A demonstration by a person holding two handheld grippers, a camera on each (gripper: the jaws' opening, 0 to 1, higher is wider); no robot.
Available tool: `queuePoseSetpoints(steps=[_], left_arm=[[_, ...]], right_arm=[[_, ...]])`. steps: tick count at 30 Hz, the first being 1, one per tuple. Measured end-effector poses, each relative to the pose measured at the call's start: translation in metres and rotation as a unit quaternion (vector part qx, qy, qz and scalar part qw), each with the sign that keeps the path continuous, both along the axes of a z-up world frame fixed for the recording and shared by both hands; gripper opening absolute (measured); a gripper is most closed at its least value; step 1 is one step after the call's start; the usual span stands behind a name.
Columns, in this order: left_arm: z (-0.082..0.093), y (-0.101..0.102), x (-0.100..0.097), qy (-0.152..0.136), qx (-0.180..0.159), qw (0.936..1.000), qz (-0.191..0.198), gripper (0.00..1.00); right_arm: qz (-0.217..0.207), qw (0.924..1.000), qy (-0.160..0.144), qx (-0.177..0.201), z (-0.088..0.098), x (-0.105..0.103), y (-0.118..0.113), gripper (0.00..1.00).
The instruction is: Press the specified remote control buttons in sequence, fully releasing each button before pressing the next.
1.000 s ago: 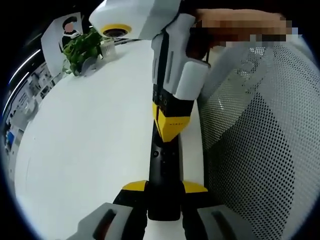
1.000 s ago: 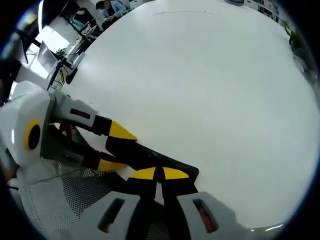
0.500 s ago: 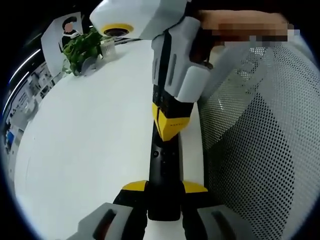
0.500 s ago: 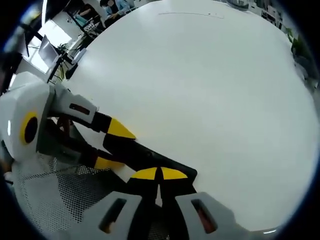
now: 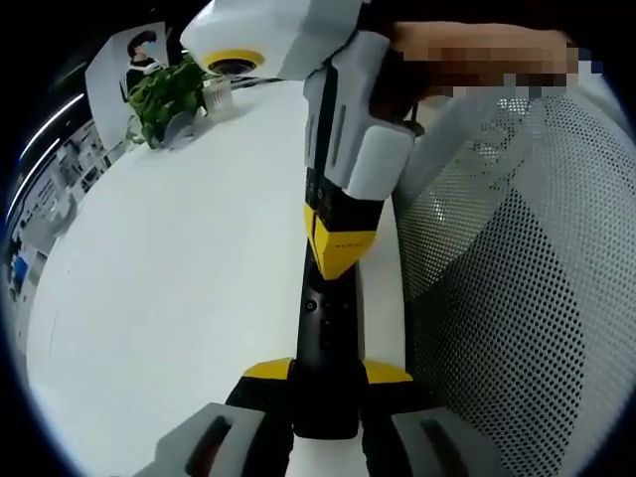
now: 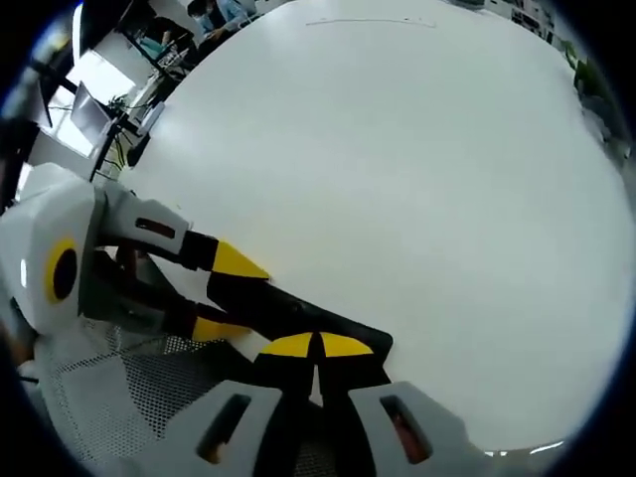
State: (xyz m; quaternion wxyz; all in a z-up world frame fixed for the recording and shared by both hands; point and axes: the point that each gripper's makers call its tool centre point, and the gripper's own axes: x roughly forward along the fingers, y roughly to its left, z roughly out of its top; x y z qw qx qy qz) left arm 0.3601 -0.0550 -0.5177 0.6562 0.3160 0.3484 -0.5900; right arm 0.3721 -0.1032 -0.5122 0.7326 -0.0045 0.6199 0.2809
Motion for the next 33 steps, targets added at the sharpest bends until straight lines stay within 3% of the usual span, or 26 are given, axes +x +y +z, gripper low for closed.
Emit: queuePoseSetpoints(steps=[11, 33], left_arm=[[0.000, -0.007, -0.005, -0.001, 0.018, 0.9998, 0.010, 0.24], [0.000, -0.019, -0.011, 0.005, -0.001, 1.0000, -0.008, 0.24]], right_arm=[[-0.038, 0.9986, -0.003, 0.036, 0.006, 0.009, 0.003, 0.00], [-0.018, 0.9995, 0.020, 0.016, -0.004, -0.002, 0.005, 0.00]])
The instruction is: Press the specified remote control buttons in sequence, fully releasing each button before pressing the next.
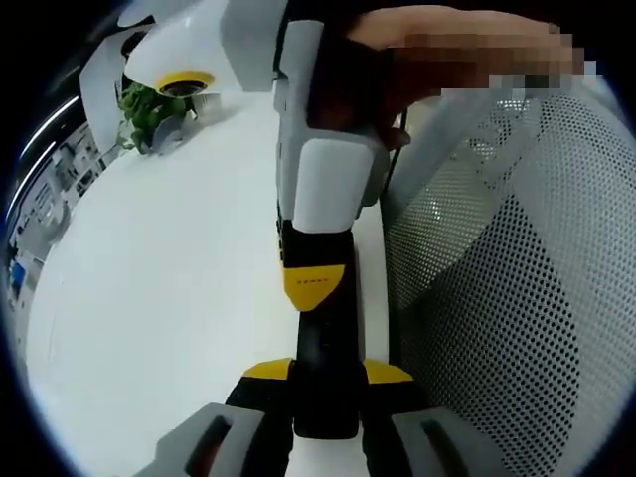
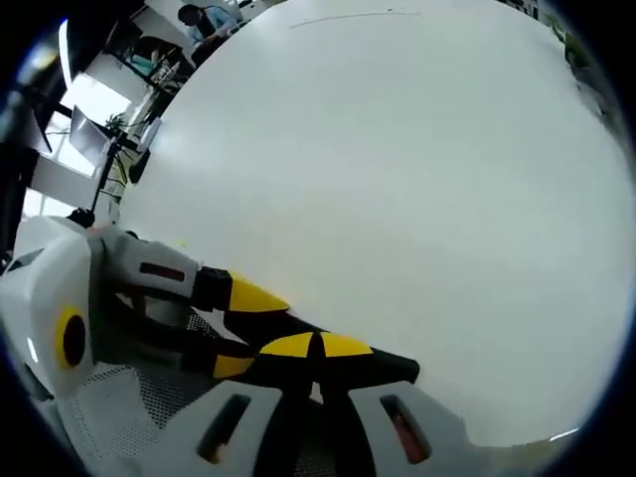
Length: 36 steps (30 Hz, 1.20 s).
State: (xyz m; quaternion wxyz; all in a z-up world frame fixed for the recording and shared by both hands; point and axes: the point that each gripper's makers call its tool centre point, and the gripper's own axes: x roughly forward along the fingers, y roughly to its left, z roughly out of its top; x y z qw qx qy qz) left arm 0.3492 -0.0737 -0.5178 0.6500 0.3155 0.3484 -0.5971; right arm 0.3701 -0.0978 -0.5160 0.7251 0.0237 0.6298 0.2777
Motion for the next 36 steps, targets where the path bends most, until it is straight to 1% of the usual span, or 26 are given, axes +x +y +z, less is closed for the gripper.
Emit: queuePoseSetpoints(steps=[1, 12, 18, 20, 23, 28, 33, 35, 36], left_arm=[[0.0002, -0.0001, 0.0000, 0.000, -0.001, 1.0000, 0.000, 0.24], [0.0004, -0.0004, 0.0001, -0.001, -0.008, 1.0000, -0.002, 0.24], [0.0002, -0.0006, 0.0005, -0.001, -0.007, 1.0000, -0.001, 0.24], [0.0001, -0.0007, 0.0006, -0.001, -0.007, 1.0000, -0.001, 0.24], [0.0001, -0.0006, 0.0006, -0.001, -0.007, 1.0000, 0.000, 0.24], [0.0000, -0.0005, 0.0006, 0.000, -0.008, 1.0000, 0.002, 0.24], [0.0002, -0.0007, 0.0007, -0.001, -0.009, 1.0000, 0.001, 0.24], [-0.0002, -0.0007, 0.0008, -0.001, -0.010, 1.0000, 0.001, 0.24], [-0.0001, -0.0006, 0.0007, -0.001, -0.010, 1.0000, 0.001, 0.24]], right_arm=[[0.000, 1.0000, -0.005, 0.001, 0.0008, 0.0010, 0.0003, 0.00], [-0.007, 1.0000, -0.003, 0.002, 0.0007, 0.0017, -0.0009, 0.00], [0.002, 0.9998, -0.021, -0.006, -0.0003, 0.0032, 0.0006, 0.00], [0.001, 0.9997, -0.022, -0.006, -0.0006, 0.0040, 0.0003, 0.00], [-0.001, 0.9998, -0.022, -0.004, -0.0006, 0.0041, 0.0005, 0.00], [0.011, 0.9996, -0.019, -0.019, -0.0001, 0.0028, -0.0008, 0.00], [-0.005, 1.0000, 0.004, -0.004, 0.0013, -0.0003, -0.0029, 0.00], [-0.004, 1.0000, 0.000, -0.007, 0.0008, 0.0004, -0.0038, 0.00], [0.001, 0.9998, -0.011, -0.014, 0.0004, 0.0021, -0.0047, 0.00]])
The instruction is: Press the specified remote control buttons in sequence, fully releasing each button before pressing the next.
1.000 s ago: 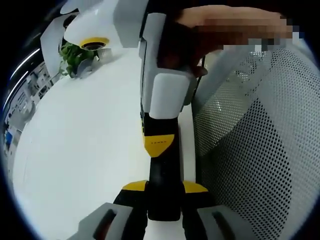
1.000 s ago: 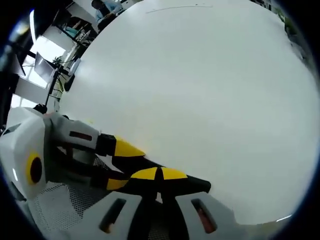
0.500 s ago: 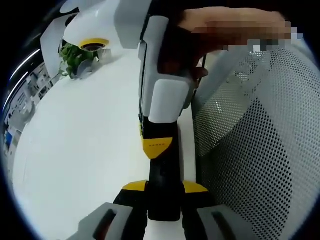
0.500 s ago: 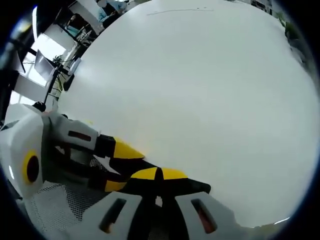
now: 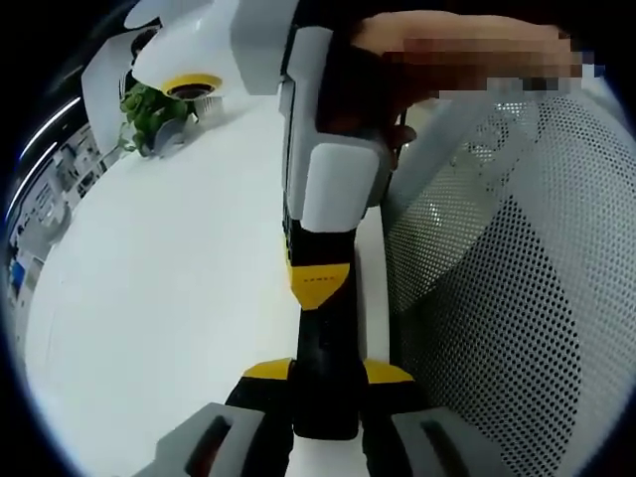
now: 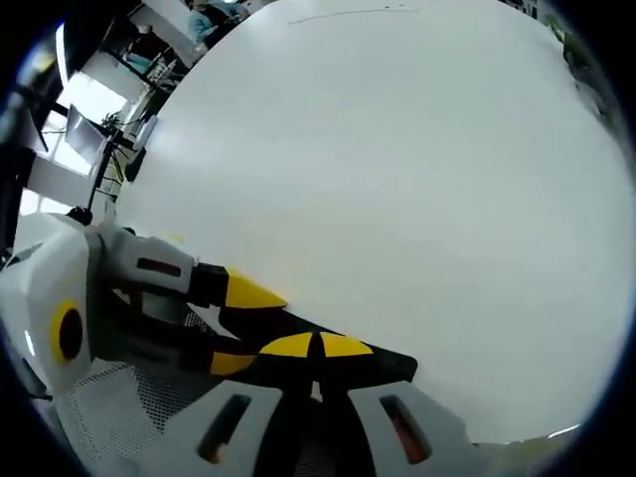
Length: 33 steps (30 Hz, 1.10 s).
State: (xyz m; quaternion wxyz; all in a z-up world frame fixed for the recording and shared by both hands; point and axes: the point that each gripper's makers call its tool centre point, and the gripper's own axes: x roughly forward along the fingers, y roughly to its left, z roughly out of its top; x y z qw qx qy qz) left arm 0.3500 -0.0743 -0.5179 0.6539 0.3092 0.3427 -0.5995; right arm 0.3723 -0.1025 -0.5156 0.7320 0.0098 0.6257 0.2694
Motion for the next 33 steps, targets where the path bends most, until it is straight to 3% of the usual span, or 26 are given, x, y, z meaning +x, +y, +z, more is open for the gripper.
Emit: queuePoseSetpoints(steps=[7, 16, 21, 24, 29, 33], left_arm=[[0.000, 0.000, 0.000, 0.000, -0.001, 1.0000, -0.001, 0.24], [0.000, 0.000, 0.000, 0.001, -0.001, 1.0000, -0.003, 0.24], [0.000, 0.000, 0.000, 0.000, 0.000, 1.0000, -0.003, 0.24], [0.000, 0.000, 0.000, 0.000, -0.003, 1.0000, -0.005, 0.24], [0.000, -0.001, 0.000, 0.001, -0.003, 1.0000, -0.002, 0.25], [0.000, -0.001, 0.000, 0.001, -0.002, 1.0000, 0.000, 0.25]], right_arm=[[0.020, 0.9995, -0.025, -0.006, -0.002, 0.003, 0.005, 0.00], [0.033, 0.9990, -0.026, -0.014, -0.003, 0.001, 0.004, 0.00], [0.031, 0.9992, -0.012, -0.023, -0.001, 0.001, -0.002, 0.00], [0.006, 0.9998, 0.016, -0.004, 0.001, -0.003, -0.004, 0.00], [-0.004, 0.9999, 0.016, 0.001, 0.004, -0.001, -0.007, 0.00], [-0.018, 0.9988, 0.043, 0.017, 0.007, -0.008, -0.006, 0.00]])
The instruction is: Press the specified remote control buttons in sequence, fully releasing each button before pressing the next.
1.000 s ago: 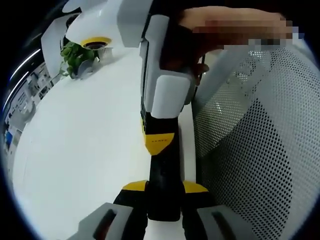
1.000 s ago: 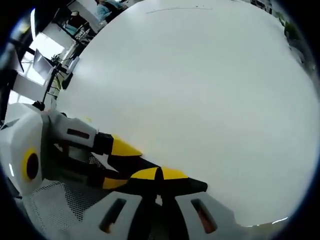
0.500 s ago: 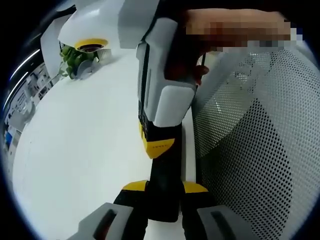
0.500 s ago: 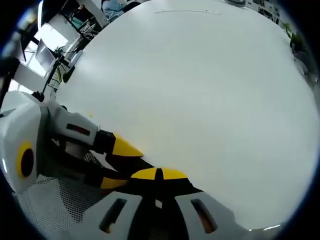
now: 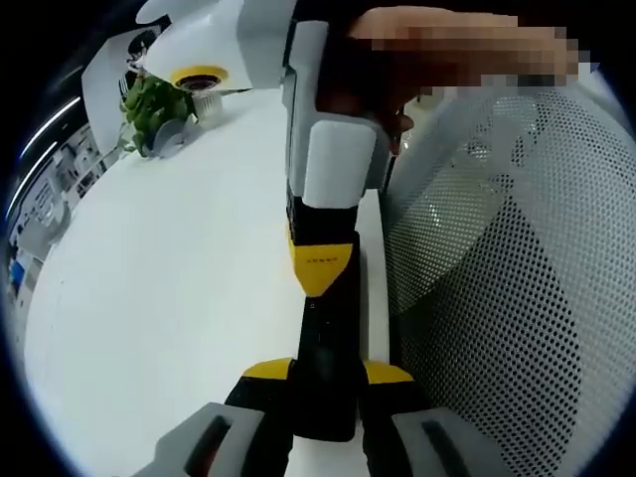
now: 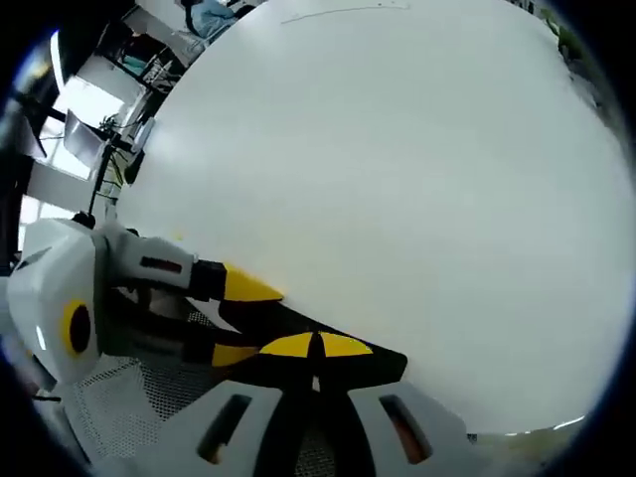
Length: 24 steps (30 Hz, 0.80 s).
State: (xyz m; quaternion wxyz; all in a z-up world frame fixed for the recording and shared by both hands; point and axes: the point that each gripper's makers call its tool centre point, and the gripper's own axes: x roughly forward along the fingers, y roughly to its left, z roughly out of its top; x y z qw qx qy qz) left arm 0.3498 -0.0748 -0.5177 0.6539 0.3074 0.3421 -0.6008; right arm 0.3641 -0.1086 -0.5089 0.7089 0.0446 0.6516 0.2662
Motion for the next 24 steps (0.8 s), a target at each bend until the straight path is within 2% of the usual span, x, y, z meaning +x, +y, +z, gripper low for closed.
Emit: queuePoseSetpoints(steps=[12, 24], left_arm=[[0.000, 0.000, 0.000, -0.001, -0.001, 1.0000, 0.000, 0.25], [0.000, 0.000, -0.001, -0.002, -0.001, 1.0000, -0.002, 0.25]], right_arm=[[0.017, 0.9989, 0.044, -0.009, -0.004, -0.022, -0.002, 0.00], [0.030, 0.9983, 0.049, -0.014, -0.007, -0.026, -0.002, 0.00]])
